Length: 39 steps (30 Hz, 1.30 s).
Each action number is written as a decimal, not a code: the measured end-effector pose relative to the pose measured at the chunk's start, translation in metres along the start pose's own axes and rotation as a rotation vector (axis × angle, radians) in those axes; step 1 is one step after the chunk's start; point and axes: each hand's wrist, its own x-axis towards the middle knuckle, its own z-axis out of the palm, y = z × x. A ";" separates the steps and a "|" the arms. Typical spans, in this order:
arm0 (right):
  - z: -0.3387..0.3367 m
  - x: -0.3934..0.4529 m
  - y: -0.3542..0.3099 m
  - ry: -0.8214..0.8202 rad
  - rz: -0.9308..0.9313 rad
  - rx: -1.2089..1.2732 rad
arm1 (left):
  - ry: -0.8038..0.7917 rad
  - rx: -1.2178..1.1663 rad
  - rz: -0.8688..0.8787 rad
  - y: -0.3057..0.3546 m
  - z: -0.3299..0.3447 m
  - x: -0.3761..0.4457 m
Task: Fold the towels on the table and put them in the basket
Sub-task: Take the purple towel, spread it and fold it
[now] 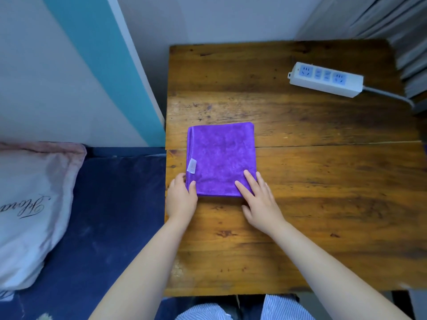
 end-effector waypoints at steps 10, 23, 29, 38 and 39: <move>-0.008 0.015 0.008 0.145 -0.135 -0.183 | 0.008 0.102 -0.018 -0.002 -0.002 0.003; -0.046 0.109 0.008 0.006 0.006 -0.165 | -0.156 0.697 0.498 0.002 -0.005 0.015; -0.037 0.097 0.004 0.146 -0.006 -0.156 | -0.105 0.840 0.624 0.008 -0.005 0.013; 0.015 -0.004 0.028 0.322 -0.376 -0.198 | -0.300 0.773 0.790 0.002 -0.008 0.010; 0.016 -0.002 0.031 0.303 -0.371 -0.201 | -0.298 0.798 0.788 0.001 -0.009 0.010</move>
